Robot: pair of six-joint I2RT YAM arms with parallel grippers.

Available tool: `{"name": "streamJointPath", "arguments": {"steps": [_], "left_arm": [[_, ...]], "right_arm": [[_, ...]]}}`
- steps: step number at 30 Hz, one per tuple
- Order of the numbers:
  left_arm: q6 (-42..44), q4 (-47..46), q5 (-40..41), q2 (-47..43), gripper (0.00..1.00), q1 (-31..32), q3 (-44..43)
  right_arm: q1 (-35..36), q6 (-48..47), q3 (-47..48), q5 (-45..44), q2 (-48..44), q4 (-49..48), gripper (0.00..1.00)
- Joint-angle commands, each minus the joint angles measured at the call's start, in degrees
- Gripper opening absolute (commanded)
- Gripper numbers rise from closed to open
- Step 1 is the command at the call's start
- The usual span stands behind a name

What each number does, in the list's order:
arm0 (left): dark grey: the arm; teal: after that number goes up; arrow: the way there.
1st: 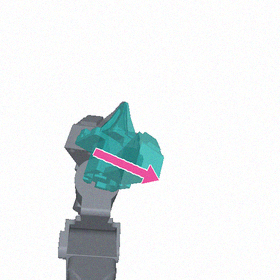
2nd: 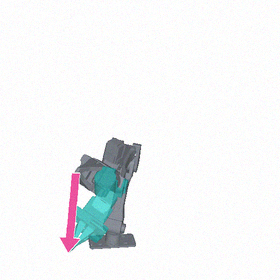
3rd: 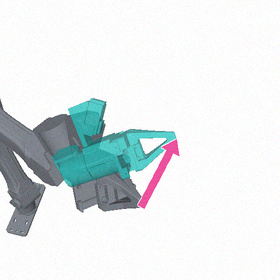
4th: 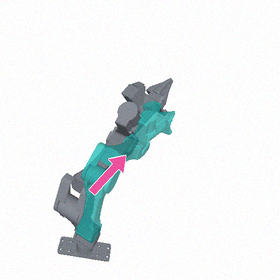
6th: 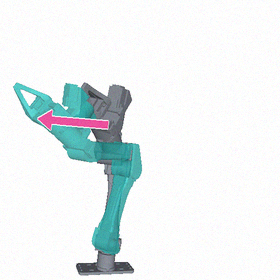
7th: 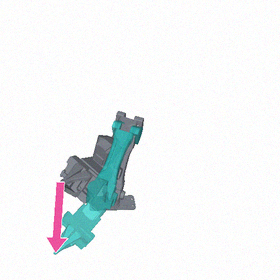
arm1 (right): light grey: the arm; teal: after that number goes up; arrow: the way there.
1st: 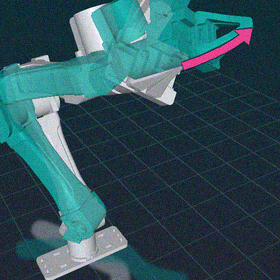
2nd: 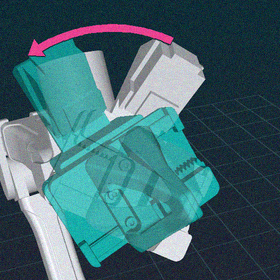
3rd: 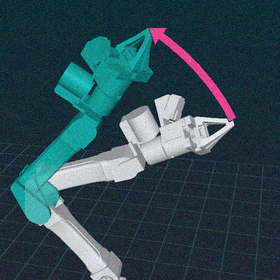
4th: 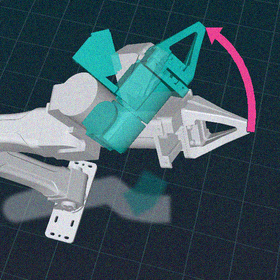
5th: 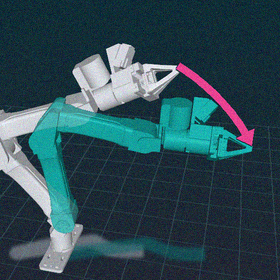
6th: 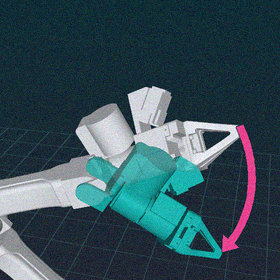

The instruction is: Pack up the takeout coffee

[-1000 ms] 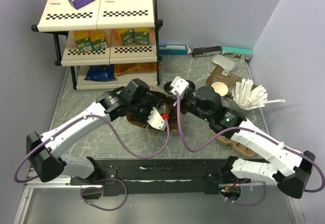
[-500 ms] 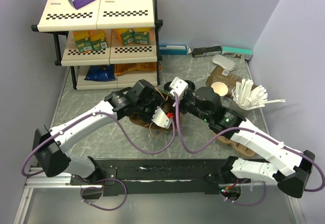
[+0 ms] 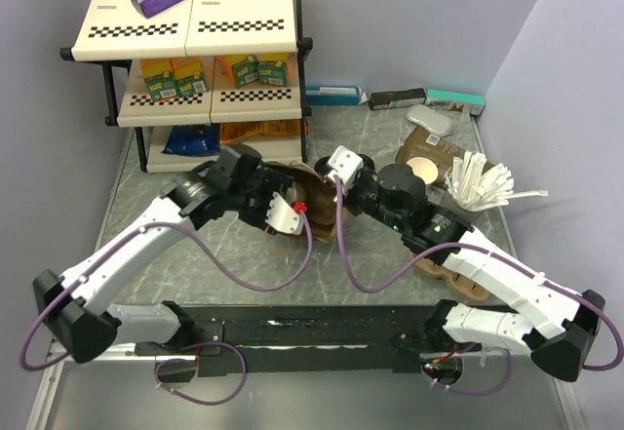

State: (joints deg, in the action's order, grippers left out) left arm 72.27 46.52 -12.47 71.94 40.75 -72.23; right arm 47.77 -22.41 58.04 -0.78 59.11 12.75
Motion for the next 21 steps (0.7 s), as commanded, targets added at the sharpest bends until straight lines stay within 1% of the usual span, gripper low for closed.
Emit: {"name": "streamJointPath", "arguments": {"steps": [1, 5, 8, 13, 17, 19, 21], "left_arm": [[3.8, -0.7, -2.9, -5.5, 0.01, -3.1, 1.7], [5.1, -2.3, -3.9, -7.0, 0.01, -5.9, 2.9], [8.1, -2.0, -6.1, -7.8, 0.01, -8.3, 3.1], [12.7, -7.0, -5.1, -10.0, 0.01, -8.5, 7.1], [15.3, -9.9, -3.0, -9.5, 0.01, -8.8, 6.1], [13.9, -11.4, -4.0, -8.7, 0.01, -8.9, 5.1], [12.1, -9.6, -6.4, -7.0, 0.01, -8.9, 2.3]], "right_arm": [[-1.1, -0.3, 1.1, 0.4, -0.1, -2.6, 0.00], [-1.2, -1.3, 1.5, 3.5, -0.1, -1.8, 0.00], [-1.1, -1.6, 1.5, 5.3, -0.1, -1.4, 0.00], [-1.1, -1.7, 2.5, 8.8, 0.2, -0.4, 0.00], [-1.1, -3.0, 2.3, 10.3, -0.4, 0.3, 0.00], [-1.3, -3.1, 2.3, 10.9, -0.5, 1.0, 0.00], [-1.4, -2.7, 3.6, 11.6, 0.5, 2.4, 0.00]]}}
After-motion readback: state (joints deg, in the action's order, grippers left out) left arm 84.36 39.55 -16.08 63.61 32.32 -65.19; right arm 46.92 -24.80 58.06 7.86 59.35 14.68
